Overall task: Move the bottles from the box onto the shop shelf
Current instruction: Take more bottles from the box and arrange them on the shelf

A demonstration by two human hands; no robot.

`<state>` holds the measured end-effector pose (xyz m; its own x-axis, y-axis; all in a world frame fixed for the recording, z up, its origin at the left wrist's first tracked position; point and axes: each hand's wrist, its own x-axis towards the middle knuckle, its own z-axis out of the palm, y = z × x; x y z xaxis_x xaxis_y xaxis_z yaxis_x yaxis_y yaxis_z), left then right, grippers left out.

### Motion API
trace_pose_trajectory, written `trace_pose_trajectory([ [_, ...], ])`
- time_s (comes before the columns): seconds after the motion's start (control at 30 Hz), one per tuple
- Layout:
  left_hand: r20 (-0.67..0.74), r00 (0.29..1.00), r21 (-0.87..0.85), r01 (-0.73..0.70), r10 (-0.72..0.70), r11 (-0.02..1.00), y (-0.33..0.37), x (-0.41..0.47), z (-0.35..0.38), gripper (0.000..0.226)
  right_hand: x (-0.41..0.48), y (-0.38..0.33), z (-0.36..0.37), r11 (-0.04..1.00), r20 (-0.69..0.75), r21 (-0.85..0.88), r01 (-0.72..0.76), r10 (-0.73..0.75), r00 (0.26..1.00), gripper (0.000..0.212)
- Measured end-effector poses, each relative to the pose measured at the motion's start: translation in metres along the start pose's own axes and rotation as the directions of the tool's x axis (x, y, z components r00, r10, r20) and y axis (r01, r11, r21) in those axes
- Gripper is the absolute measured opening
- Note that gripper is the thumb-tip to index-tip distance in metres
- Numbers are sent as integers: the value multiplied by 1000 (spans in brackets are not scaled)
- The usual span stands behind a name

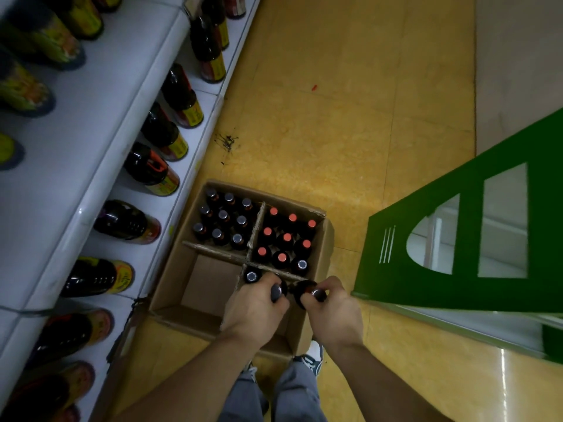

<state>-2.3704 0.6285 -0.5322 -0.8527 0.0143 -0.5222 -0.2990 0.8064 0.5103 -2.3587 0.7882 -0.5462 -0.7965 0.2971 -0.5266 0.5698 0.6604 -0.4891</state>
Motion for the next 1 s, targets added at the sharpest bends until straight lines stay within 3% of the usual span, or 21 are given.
trace_pose_trajectory([
  [0.53, -110, 994, -44, -6, 1, 999, 62, -76, -113, 20, -74, -84, -101, 926, 29, -247, 287, -289, 957, 29],
  [1.0, -208, 974, -58, -100, 86, 993, 93, -143, -196, 15, -149, -137, -178, 833, -17, -319, 451, -481, 876, 27],
])
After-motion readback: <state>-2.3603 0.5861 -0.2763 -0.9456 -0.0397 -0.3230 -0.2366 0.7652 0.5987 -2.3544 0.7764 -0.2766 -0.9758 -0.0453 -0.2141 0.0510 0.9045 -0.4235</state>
